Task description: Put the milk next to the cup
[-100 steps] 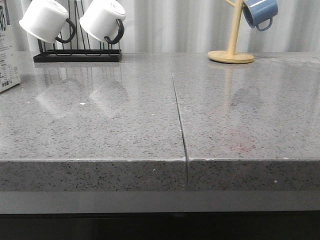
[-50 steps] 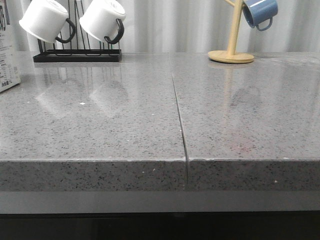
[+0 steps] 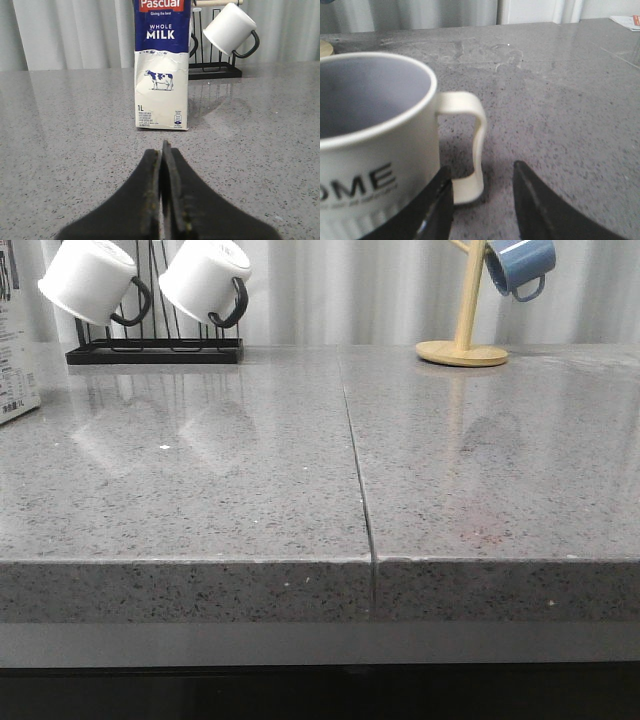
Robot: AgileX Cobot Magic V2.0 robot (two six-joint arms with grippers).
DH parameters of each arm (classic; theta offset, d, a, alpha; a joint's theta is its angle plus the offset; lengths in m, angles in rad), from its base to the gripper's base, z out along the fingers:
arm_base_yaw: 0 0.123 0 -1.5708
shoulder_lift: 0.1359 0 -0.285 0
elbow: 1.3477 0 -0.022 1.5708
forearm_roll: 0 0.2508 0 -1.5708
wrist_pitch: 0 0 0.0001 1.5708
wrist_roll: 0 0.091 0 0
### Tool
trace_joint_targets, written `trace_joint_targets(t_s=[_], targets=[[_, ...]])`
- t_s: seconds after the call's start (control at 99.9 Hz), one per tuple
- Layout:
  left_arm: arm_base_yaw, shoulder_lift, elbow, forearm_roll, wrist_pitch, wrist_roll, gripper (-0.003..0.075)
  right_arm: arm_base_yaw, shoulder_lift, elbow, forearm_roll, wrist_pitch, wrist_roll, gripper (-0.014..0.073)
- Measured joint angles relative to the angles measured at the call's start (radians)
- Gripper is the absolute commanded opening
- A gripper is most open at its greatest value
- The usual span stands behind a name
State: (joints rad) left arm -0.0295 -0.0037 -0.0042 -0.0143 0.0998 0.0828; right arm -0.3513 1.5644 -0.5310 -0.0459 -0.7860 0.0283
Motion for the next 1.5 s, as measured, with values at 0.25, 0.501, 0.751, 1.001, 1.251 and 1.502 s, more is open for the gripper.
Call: trace_joint_targets(t_s=[0.25,0.501,0.751,1.001,1.251,1.502], targets=[[0.000,0.000,0.000,0.000,0.000,0.000,-0.0020,-0.001,0.085,-0.099,0.000,0.000,0.000,0.0195],[0.000,0.000,0.000,0.000,0.000,0.000,-0.0020,-0.001,0.116,-0.136,-0.009,-0.005,0.015,-0.0067],[0.000,0.000,0.000,0.000,0.000,0.000,-0.0020,0.022,0.083,-0.137,-0.046,0.032,0.013,-0.0067],[0.000,0.000,0.000,0.000,0.000,0.000,-0.0020,0.171,-0.008,-0.137,-0.061,0.069,0.017,-0.0067],[0.000,0.000,0.000,0.000,0.000,0.000,-0.0020,0.376,-0.017,-0.137,-0.061,0.114,0.065,-0.0067],[0.000,0.000,0.000,0.000,0.000,0.000,-0.0020,0.567,0.024,-0.137,-0.033,0.083,0.071,-0.0066]])
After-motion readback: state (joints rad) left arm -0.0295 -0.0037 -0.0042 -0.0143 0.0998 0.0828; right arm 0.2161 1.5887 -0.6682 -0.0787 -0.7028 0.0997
